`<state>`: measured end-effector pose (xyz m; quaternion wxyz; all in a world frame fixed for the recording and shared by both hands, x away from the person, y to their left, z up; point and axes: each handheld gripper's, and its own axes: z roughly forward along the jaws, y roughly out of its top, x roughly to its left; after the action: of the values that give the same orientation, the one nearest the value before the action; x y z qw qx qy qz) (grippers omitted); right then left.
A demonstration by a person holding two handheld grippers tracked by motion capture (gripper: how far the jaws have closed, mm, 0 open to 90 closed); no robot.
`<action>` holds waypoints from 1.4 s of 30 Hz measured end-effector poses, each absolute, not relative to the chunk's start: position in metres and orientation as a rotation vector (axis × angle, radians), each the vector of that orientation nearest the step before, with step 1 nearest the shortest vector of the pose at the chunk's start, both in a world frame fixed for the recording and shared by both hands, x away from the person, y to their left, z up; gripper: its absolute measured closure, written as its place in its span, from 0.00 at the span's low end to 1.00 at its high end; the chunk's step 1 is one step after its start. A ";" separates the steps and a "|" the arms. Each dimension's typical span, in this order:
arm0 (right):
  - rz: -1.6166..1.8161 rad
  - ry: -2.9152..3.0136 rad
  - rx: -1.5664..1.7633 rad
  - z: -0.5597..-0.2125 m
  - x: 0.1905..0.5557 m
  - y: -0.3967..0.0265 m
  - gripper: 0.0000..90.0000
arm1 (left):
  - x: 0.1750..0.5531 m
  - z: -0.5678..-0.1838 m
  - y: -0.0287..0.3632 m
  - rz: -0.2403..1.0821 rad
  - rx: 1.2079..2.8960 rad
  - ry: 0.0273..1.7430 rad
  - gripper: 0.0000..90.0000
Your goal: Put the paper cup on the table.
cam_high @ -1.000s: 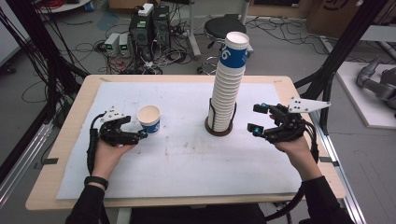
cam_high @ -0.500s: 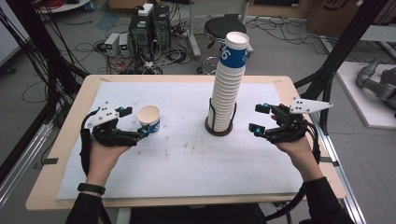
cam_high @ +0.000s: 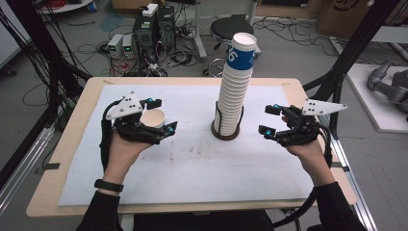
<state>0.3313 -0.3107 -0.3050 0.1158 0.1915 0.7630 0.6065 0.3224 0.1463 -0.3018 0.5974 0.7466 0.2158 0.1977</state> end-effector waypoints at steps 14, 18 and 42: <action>1.765 2.233 0.547 -0.299 0.328 -0.309 0.21 | 0.315 -0.302 0.147 0.427 1.740 0.474 0.11; 1.764 2.236 0.552 -0.299 0.327 -0.310 0.21 | 0.316 -0.303 0.149 0.426 1.743 0.480 0.11; 1.768 2.233 0.559 -0.300 0.328 -0.312 0.21 | 0.317 -0.304 0.148 0.387 1.723 0.478 0.11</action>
<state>0.3282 -0.3116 -0.3003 0.1192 0.1914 0.7639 0.6047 0.3174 0.1476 -0.3039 0.6099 0.7463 0.2072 0.1678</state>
